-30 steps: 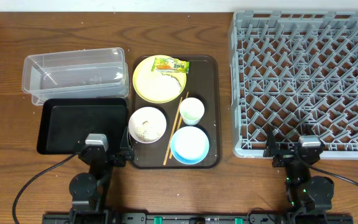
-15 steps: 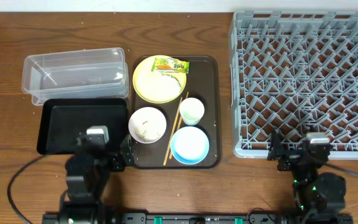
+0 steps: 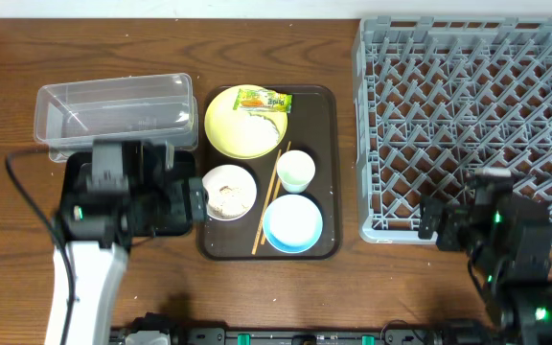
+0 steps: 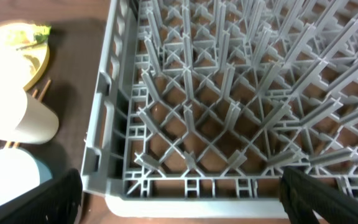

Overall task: Sort waste into correct bins and load items into the dishwasher rack
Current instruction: 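Reach the left gripper to the yellow plate and grasp the white tissue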

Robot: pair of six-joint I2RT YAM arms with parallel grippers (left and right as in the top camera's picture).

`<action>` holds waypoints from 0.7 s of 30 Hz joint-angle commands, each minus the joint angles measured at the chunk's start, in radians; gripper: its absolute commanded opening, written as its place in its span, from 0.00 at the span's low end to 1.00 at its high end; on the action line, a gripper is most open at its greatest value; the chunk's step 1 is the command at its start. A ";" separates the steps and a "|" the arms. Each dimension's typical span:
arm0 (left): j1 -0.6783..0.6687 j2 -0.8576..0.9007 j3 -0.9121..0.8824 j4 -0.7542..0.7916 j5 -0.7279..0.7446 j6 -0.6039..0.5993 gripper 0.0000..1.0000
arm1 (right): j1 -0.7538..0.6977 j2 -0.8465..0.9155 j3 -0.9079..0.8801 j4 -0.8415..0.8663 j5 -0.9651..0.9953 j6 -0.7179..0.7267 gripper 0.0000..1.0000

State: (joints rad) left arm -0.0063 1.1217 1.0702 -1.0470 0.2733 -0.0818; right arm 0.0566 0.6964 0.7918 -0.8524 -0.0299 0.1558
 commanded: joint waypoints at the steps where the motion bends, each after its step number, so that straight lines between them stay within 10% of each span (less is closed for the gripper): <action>1: 0.005 0.090 0.120 -0.059 0.023 -0.006 1.00 | -0.018 0.107 0.108 -0.066 0.000 0.010 0.99; 21: -0.065 0.326 0.320 0.276 0.003 -0.055 0.99 | -0.018 0.237 0.149 -0.087 -0.031 -0.003 0.99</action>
State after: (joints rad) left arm -0.0364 1.3846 1.3262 -0.7834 0.3298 -0.1238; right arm 0.0566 0.9360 0.9203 -0.9409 -0.0536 0.1558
